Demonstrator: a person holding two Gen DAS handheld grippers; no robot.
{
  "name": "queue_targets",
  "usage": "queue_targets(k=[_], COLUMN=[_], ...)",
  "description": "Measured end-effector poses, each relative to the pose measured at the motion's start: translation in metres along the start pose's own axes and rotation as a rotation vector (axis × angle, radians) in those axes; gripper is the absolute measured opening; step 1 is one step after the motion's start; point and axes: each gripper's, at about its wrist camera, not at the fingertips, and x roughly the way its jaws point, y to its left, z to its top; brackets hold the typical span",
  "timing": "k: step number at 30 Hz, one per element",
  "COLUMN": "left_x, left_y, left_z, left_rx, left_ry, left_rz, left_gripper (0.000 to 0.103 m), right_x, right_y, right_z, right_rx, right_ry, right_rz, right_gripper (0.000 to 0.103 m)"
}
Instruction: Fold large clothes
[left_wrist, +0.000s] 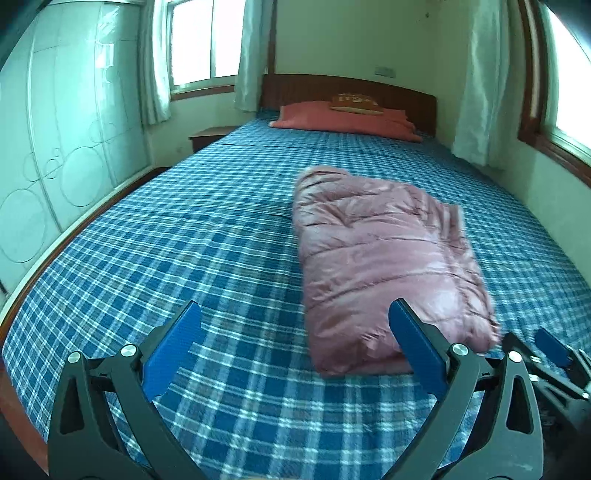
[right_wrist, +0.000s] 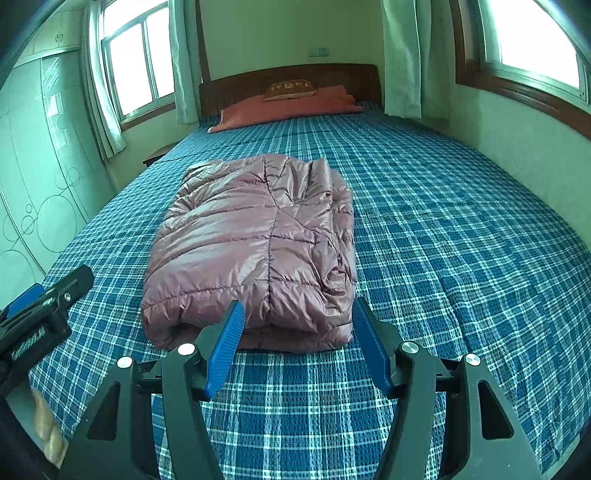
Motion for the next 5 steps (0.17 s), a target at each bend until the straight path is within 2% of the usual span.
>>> queue_targets(k=[1, 2, 5], left_x=[0.008, 0.018, 0.055], left_y=[0.005, 0.011, 0.043], left_z=[0.0, 0.0, -0.005], left_rx=[-0.004, -0.009, -0.07], left_ry=[0.014, 0.038, 0.128], left_rz=[-0.003, -0.003, 0.037], left_gripper=[0.101, 0.101, 0.101], right_x=[0.003, 0.006, 0.02], right_y=[-0.007, -0.013, -0.042], right_z=[0.0, 0.001, 0.003], right_rx=[0.011, 0.02, 0.046], right_ry=[-0.002, -0.009, 0.0], right_rz=[-0.01, -0.019, -0.078], right_gripper=[0.071, 0.077, 0.077])
